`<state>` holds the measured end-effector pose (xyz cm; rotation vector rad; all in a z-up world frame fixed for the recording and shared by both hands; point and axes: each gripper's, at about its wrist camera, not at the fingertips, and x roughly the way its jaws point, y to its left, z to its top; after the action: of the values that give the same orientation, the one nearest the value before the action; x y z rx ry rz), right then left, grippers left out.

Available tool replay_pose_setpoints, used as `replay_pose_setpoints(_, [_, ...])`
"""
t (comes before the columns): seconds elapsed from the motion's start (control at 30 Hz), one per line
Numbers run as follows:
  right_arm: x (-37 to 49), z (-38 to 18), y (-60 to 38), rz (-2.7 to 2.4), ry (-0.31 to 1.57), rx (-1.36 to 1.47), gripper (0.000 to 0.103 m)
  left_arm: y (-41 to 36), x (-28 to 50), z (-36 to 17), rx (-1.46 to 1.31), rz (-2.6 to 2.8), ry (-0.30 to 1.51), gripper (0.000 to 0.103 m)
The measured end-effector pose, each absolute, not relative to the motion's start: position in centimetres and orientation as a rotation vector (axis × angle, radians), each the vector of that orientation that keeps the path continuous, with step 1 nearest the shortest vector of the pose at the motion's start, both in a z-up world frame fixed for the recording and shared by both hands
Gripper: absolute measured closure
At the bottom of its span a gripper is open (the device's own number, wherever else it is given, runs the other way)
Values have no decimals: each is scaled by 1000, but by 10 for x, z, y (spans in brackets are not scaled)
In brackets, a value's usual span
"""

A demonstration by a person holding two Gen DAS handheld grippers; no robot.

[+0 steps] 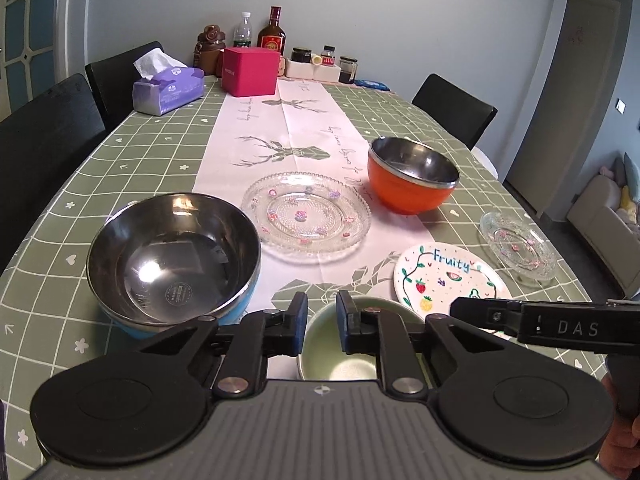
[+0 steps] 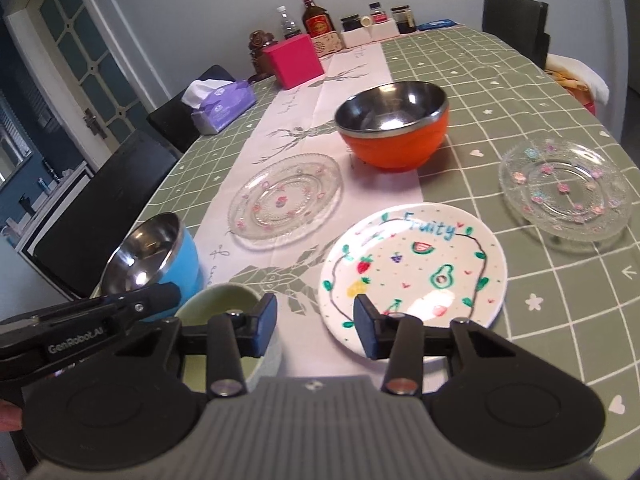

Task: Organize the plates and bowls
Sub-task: 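Move the left tool to the blue bowl and grasp its rim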

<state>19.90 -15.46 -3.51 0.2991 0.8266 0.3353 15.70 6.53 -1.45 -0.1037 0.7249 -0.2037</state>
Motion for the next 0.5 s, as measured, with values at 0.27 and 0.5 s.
replay_pose_setpoints(0.27, [212, -18, -121, 435, 806, 265, 63, 101, 163, 10, -156, -139, 670, 72])
replay_pose_setpoints(0.5, [233, -12, -78, 500, 819, 251, 54, 146, 180, 18, -129, 5, 682, 57])
